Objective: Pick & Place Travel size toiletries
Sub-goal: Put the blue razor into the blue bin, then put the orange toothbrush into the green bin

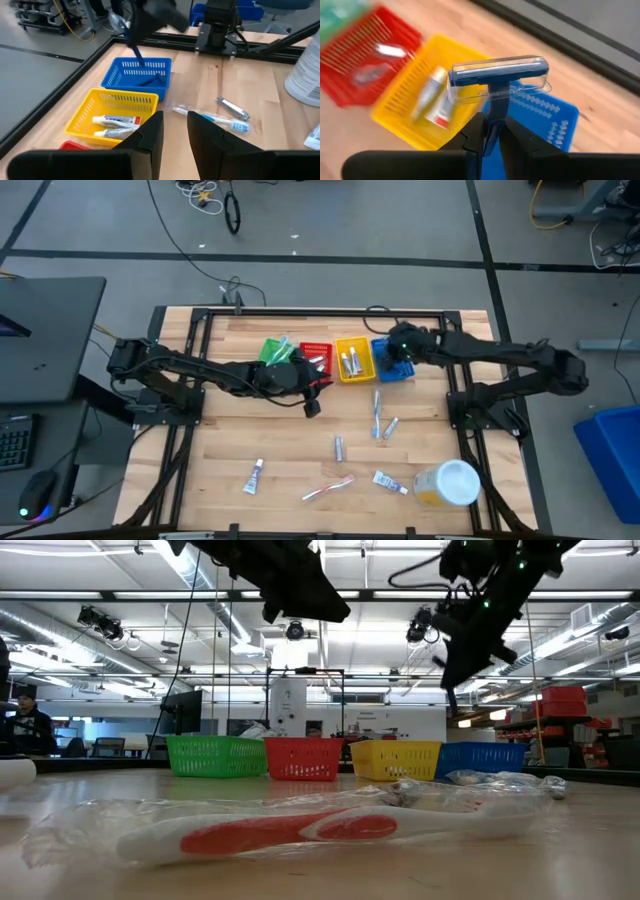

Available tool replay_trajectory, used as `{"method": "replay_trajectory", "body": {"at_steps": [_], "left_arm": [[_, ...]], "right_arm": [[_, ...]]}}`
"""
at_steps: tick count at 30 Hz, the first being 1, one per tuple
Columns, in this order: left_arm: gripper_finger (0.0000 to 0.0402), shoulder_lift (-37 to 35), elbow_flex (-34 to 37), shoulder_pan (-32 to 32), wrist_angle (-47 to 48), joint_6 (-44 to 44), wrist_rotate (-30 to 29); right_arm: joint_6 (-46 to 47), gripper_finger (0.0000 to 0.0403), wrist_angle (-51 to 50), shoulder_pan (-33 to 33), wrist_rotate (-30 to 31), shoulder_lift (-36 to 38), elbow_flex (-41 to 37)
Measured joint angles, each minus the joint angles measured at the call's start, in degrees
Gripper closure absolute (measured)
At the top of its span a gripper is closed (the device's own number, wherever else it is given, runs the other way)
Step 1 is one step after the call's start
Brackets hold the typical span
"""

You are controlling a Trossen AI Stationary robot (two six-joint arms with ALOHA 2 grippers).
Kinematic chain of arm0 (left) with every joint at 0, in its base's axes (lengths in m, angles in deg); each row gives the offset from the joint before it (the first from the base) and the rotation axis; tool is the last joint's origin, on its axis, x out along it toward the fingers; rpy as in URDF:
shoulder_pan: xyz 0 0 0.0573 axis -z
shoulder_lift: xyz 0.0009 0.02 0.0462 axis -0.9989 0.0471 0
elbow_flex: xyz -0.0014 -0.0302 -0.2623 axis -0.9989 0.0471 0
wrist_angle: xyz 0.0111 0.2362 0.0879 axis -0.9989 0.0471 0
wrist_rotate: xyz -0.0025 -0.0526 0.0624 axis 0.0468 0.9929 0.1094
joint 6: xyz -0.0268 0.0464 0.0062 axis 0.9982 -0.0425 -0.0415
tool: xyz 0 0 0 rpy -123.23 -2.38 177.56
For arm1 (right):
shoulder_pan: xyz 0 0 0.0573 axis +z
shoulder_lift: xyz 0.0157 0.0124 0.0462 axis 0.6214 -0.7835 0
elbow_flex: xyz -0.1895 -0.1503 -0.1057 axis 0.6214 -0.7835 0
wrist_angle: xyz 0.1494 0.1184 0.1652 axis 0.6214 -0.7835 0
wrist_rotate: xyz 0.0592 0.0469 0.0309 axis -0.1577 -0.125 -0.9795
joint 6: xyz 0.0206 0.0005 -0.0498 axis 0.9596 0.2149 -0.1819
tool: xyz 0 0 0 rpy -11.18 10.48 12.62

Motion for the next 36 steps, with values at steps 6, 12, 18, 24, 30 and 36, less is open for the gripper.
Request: {"method": "replay_trajectory", "body": {"at_steps": [6,12,18,24,30,36], "left_arm": [[0.0308,-0.02,0.00,0.02,0.03,0.02,-0.10],[0.0308,-0.02,0.00,0.02,0.02,-0.66,-0.10],[0.0308,-0.02,0.00,0.02,0.04,-0.72,-0.10],[0.0308,-0.02,0.00,0.02,0.08,-0.80,-0.10],[0.0308,-0.02,0.00,0.04,0.87,2.01,0.69],[0.0308,-0.02,0.00,0.09,2.91,3.18,0.78]], "right_arm": [[1.55,0.0352,0.39,-2.62,-0.11,-2.28,-5.14],[4.00,0.0346,3.38,-4.80,-2.68,-3.83,-9.44],[1.25,0.0340,5.20,-5.71,-3.12,-6.39,-11.06],[-1.79,0.0294,5.96,-6.85,-3.99,-6.96,-11.08],[-3.82,0.0245,8.17,-6.97,-2.86,-6.48,-11.08],[-11.00,0.0227,10.31,-5.63,-3.90,-4.33,-10.60]]}}
